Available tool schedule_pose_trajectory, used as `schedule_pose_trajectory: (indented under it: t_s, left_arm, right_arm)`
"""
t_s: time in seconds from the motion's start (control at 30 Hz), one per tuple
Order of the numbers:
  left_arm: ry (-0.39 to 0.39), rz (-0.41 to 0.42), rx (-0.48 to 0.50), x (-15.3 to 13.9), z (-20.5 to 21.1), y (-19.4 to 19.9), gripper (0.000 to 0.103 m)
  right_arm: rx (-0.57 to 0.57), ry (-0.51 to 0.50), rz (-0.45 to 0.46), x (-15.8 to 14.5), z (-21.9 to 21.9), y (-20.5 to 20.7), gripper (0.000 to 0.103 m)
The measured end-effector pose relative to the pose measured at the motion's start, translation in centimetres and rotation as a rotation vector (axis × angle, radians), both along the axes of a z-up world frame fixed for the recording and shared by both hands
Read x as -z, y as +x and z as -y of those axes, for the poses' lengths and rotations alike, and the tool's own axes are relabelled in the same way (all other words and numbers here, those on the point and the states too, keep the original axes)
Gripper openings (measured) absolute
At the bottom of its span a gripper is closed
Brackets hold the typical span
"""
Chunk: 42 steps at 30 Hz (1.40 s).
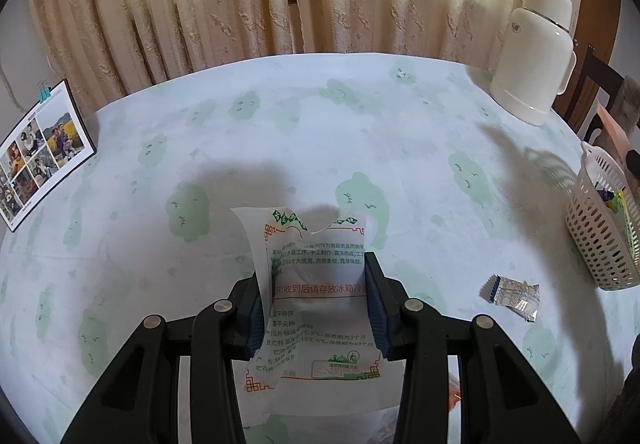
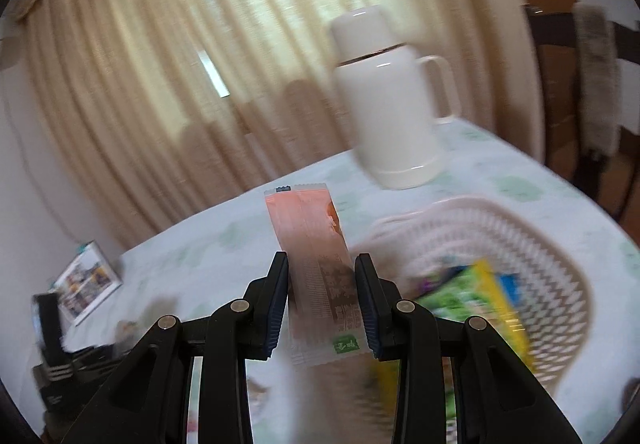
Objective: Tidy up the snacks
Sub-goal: 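Carry the pink strip pack to the basket with the right tool while the left tool carries the sachet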
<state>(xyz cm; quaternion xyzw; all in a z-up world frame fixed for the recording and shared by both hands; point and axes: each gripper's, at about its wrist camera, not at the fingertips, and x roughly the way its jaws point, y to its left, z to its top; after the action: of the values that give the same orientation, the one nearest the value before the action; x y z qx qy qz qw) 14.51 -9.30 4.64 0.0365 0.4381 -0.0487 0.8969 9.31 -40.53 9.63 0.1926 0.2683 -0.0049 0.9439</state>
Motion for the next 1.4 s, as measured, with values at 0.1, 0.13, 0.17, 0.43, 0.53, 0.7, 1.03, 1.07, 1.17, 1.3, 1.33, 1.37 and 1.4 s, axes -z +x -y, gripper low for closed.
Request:
schedule_pose_trajectory:
  t_s: [0.1,0.13,0.17,0.43,0.53,0.7,1.03,1.07,1.17,1.3,1.33,1.37,1.4]
  left_arm:
    - [0.002,-0.003,0.003,0.1,0.1,0.0,0.039]
    - [0.002,-0.003,0.004,0.1,0.2,0.0,0.039]
    - [0.002,-0.004,0.004,0.1,0.3,0.0,0.039]
    - [-0.006,-0.004,0.013,0.1,0.6,-0.2,0.039]
    - [-0.008,0.002,0.021,0.0,0.9,-0.4,0.039]
    - [-0.02,0.004,0.036,-0.1,1.3,-0.7,0.039]
    - [-0.057,-0.003,0.074,-0.8,2.7,-1.2,0.039]
    - [-0.06,-0.004,0.079,-0.9,3.0,-1.2,0.039]
    - [-0.071,0.003,0.103,-1.7,4.1,-1.3,0.039]
    - [-0.097,0.017,0.149,-3.1,6.2,-1.4,0.039]
    - [-0.108,0.021,0.169,-3.6,7.2,-1.3,0.039]
    - [-0.115,0.021,0.181,-3.9,7.8,-1.2,0.039]
    - [-0.123,0.022,0.195,-4.2,8.5,-1.1,0.039]
  right_arm:
    - [0.074,-0.01,-0.017,0.2,1.6,-0.4,0.036]
    - [0.089,-0.003,-0.023,0.3,2.1,-0.4,0.036]
    - [0.105,0.005,-0.031,0.5,2.7,-0.5,0.036]
    - [0.193,0.05,-0.044,1.1,4.6,-1.3,0.05]
    - [0.211,0.063,-0.026,0.8,5.0,-1.8,0.05]
    - [0.245,0.087,-0.011,0.8,6.1,-2.3,0.05]
    - [0.214,0.047,-0.038,1.1,5.3,-2.0,0.05]
    - [0.217,0.047,-0.033,1.1,5.4,-2.2,0.05]
    - [0.227,0.041,-0.021,0.9,5.5,-2.5,0.05]
    - [0.24,0.04,0.0,0.5,5.8,-3.1,0.05]
    - [0.242,0.043,0.002,0.5,5.8,-3.2,0.05]
    - [0.241,0.047,0.005,0.4,5.9,-3.3,0.05]
    - [0.241,0.052,0.008,0.4,6.0,-3.4,0.05]
